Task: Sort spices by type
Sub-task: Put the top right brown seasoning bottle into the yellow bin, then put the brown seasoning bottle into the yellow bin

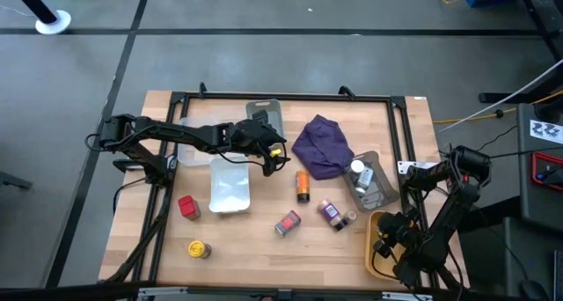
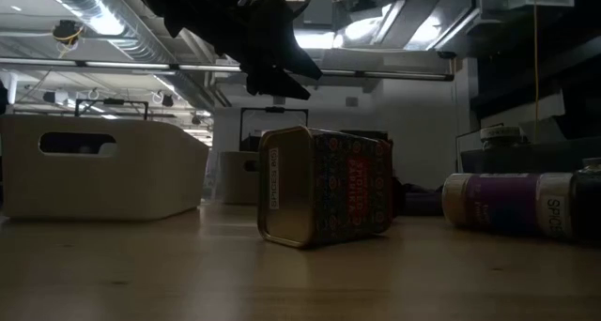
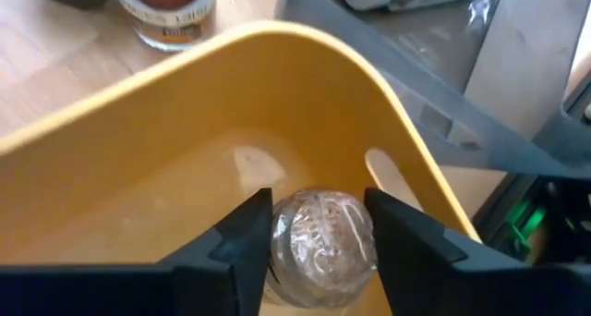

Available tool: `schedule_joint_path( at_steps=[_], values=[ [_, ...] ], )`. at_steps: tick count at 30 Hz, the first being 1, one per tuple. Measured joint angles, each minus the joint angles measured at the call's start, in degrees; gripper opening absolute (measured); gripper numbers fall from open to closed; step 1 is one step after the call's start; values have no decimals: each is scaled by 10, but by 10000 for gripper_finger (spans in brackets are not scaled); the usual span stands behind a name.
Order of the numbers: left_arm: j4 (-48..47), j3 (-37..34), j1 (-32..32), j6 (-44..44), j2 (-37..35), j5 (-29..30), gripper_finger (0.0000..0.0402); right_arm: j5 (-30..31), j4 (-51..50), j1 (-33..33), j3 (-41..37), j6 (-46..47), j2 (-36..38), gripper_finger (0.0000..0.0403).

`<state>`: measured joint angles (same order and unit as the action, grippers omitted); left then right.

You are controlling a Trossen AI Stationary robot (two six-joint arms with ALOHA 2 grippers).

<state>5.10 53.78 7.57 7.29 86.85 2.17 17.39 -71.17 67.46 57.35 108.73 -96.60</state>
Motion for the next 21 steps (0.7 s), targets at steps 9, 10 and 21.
schedule_joint_path(
  at_steps=[9,10,21],
  values=[
    [0,0,0,0,0,0,322,-54,6,0,0,-37,1,242],
    [0,0,0,0,0,0,322,-64,6,0,0,-46,2,247],
    [0,0,0,0,0,0,322,-90,-6,0,0,-72,39,259]
  ],
)
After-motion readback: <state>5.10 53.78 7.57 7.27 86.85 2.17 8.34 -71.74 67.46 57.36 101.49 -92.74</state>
